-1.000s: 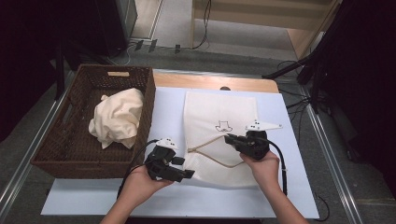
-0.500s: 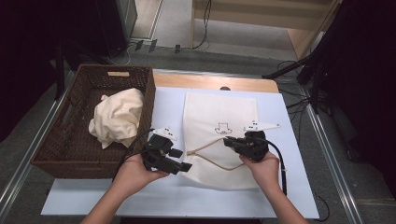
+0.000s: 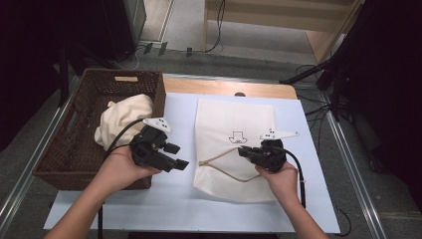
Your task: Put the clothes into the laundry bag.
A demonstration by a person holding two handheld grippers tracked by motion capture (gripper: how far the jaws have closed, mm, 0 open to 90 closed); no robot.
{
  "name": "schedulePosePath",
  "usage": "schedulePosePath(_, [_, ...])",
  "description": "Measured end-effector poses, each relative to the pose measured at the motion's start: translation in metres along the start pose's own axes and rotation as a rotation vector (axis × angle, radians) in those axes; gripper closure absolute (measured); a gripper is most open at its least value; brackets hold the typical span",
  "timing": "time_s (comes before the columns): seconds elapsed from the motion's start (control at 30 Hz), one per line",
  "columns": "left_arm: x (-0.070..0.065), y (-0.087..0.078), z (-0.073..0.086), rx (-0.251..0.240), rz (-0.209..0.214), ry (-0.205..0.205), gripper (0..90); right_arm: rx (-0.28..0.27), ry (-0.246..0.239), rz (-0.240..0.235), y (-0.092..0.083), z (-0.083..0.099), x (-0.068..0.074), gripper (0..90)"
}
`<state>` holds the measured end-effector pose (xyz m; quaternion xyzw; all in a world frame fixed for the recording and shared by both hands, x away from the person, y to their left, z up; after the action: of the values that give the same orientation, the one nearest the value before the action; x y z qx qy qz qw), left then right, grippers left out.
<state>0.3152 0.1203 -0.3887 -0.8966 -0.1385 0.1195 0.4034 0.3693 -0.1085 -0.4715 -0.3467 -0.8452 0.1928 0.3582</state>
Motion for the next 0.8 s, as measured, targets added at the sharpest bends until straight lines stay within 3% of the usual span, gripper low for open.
schedulePosePath(0.27, [0.02, -0.02, 0.005, 0.001, -0.04, -0.02, 36.4, 0.006, 0.007, 0.001, 0.001, 0.0, -0.001, 84.0])
schedulePosePath(0.5, [0.034, -0.027, 0.014, -0.001, -0.045, -0.026, 36.3, 0.01, 0.007, 0.0, 0.001, 0.001, -0.001, 84.0])
schedulePosePath(0.8, [0.056, -0.044, 0.03, 0.006, -0.083, -0.068, 35.9, 0.015, 0.01, -0.002, 0.002, 0.002, -0.001, 84.1])
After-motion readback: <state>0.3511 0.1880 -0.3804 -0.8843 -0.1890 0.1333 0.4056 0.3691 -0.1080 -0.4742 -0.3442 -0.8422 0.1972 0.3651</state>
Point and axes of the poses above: each handheld gripper's, and its own axes: y roughly forward along the jaws, z roughly out of its underside, x roughly to its left, the point moved 9 cm from there along y, roughly forward along the jaws, and after that the axes turned 15 degrees about y, right-handed, at the moved point
